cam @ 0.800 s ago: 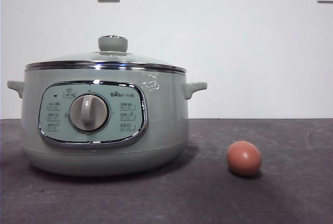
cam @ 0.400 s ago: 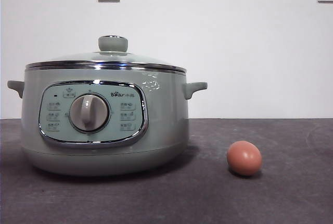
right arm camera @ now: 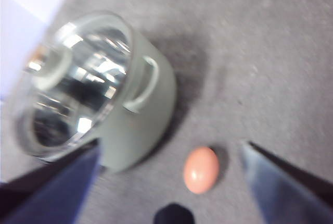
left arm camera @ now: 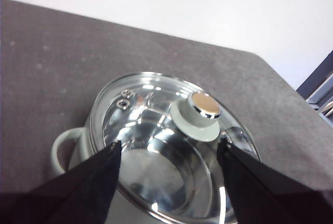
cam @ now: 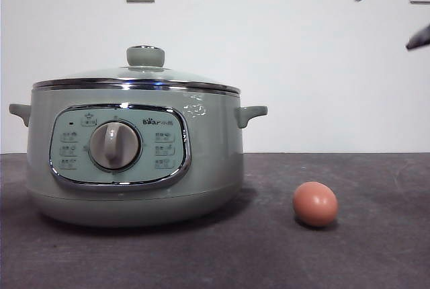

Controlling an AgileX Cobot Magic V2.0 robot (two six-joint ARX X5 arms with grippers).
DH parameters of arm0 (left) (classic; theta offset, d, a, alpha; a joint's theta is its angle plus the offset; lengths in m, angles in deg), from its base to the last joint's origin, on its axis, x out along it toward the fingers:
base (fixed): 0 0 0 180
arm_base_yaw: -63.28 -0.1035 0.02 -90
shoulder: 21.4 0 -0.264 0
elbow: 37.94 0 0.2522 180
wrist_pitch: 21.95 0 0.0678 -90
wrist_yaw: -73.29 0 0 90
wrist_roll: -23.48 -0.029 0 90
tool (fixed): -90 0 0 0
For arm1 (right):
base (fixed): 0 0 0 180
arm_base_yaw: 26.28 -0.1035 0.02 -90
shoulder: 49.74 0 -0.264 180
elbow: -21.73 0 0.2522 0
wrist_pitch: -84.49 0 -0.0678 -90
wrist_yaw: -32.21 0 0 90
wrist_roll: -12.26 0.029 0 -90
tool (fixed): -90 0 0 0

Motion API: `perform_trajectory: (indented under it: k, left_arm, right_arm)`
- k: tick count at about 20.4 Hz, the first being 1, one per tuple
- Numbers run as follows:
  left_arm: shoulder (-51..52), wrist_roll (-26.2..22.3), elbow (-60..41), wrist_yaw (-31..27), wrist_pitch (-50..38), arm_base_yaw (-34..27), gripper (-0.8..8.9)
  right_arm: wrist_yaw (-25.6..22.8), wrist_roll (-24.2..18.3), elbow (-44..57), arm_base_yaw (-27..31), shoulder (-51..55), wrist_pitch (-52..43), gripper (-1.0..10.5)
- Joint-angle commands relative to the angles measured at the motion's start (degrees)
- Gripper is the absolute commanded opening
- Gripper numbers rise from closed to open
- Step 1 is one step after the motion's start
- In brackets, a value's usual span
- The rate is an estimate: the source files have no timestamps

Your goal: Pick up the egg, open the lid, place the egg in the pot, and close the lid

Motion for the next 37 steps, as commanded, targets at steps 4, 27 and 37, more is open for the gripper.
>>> perform_trajectory:
  k: [4, 27, 37]
  left_arm:
    - [0.26, -0.46, 1.01, 0.15, -1.38, -0.07, 3.14]
    - [0.26, -0.72, 1.14, -0.17, -1.55, -0.07, 3.14]
    - [-3.48, -0.90, 1.90, 1.86, -1.55, 1.73, 3.15]
  right_arm:
    - [-19.39, 1.03, -5.01, -15.08, -8.76, 4.13, 4.7]
    - [-27.91, 6.29, -7.28, -24.59, -42.56, -3.41, 0.9]
    - [-28.15, 2.34, -7.30, -24.24, -33.99, 3.13, -0.1]
